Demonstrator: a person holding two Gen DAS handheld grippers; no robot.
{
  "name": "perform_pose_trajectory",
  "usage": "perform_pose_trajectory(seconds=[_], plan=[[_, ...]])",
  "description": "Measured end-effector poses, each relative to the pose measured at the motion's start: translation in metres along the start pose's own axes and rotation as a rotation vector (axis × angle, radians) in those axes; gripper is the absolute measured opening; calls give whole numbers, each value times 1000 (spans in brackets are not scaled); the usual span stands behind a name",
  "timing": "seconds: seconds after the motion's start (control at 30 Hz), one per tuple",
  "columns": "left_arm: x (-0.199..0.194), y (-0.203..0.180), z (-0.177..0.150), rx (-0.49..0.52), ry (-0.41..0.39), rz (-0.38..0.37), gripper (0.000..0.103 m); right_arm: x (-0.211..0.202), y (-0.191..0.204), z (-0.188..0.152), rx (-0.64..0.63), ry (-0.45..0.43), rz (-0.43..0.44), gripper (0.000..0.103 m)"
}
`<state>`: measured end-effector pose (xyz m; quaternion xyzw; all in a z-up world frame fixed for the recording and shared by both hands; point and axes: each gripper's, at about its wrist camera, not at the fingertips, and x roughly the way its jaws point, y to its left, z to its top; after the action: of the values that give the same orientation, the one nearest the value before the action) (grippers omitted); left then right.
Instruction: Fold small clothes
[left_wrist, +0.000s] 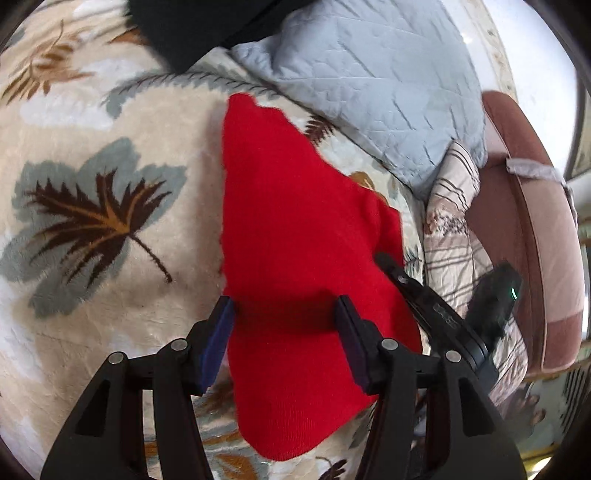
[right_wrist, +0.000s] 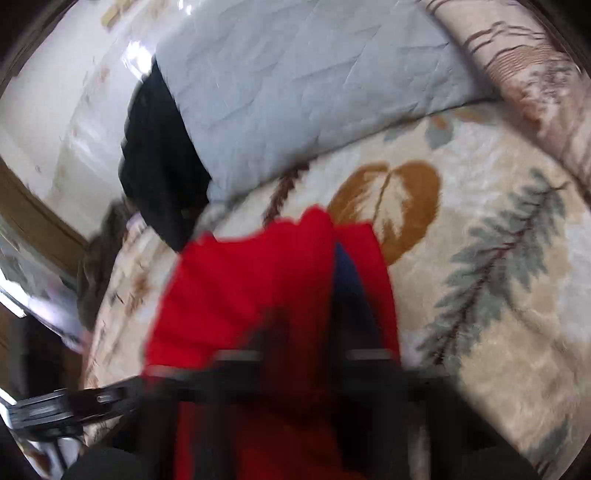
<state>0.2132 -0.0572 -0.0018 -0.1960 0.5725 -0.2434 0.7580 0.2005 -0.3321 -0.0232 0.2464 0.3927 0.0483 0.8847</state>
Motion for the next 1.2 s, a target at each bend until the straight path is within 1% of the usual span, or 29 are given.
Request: perform_pose_trajectory(seconds=[0.03, 0.07, 0.1, 0.13, 0.17, 0.23, 0.27, 0.33, 0.37, 0.43, 0.47, 0.5, 0.53, 0.6, 0.63, 0.67, 0.7, 0.73, 0.8, 0.83, 0.87, 0.93, 0.97, 1.0, 1.07, 1.13, 1.2], plan=[[-2, -4, 0, 31, -12, 9, 55, -8, 2, 4, -23, -48, 16, 8], [-2, -9, 0, 60, -25, 33, 55, -14, -1, 10, -24, -91, 28, 8], [1, -14, 0, 95, -41, 80, 58, -15, -7, 15, 0, -113, 37, 8], [6, -18, 1, 122, -51, 108, 64, -10, -13, 20, 23, -105, 38, 8], [11, -18, 1, 137, -56, 125, 67, 2, -21, 22, 45, -73, 18, 8], [27, -19, 3, 150, -58, 169, 79, 26, -36, 18, 54, 14, -46, 8], [34, -18, 5, 148, -54, 177, 81, 31, -43, 16, 67, 28, -46, 12], [37, -13, 6, 116, -40, 168, 82, 19, -50, 18, 120, 11, 2, 16], [33, -12, 5, 106, -41, 158, 82, 9, -53, 18, 140, 5, 28, 21], [16, -12, -1, 117, -57, 168, 81, -17, -56, 11, 158, -15, 69, 24], [10, -13, -5, 127, -68, 169, 81, -31, -56, 5, 168, -17, 88, 32], [3, -16, -12, 145, -81, 174, 81, -40, -58, -1, 184, -15, 105, 39], [-1, -18, -20, 163, -93, 190, 81, -46, -59, -11, 203, -8, 125, 48], [3, -21, -39, 187, -102, 220, 81, -46, -55, -30, 222, 23, 153, 49], [11, -22, -45, 191, -88, 231, 82, -39, -52, -41, 202, 53, 126, 43], [19, -22, -50, 191, -70, 245, 83, -35, -46, -41, 167, 61, 87, 25], [27, -23, -54, 185, -57, 271, 83, -35, -40, -43, 117, 52, 39, 24], [28, -24, -56, 180, -61, 280, 83, -42, -35, -43, 98, 25, 26, 22], [23, -27, -58, 174, -81, 291, 82, -63, -29, -43, 106, -43, 68, 22], [22, -28, -59, 178, -85, 300, 82, -68, -30, -45, 107, -64, 61, 22], [22, -28, -60, 180, -86, 306, 83, -64, -32, -47, 106, -56, 26, 20], [24, -28, -62, 177, -82, 313, 83, -44, -43, -54, 111, 13, -26, 20], [26, -28, -62, 170, -77, 311, 83, -39, -49, -59, 132, 20, -19, 20], [27, -27, -63, 166, -74, 313, 83, -42, -51, -60, 147, 3, -3, 20], [27, -28, -65, 164, -89, 327, 84, -56, -46, -55, 134, -21, 6, 27], [27, -29, -66, 168, -96, 336, 84, -70, -41, -55, 118, -62, -8, 28], [26, -29, -66, 166, -94, 337, 84, -77, -38, -55, 107, -69, 19, 37]])
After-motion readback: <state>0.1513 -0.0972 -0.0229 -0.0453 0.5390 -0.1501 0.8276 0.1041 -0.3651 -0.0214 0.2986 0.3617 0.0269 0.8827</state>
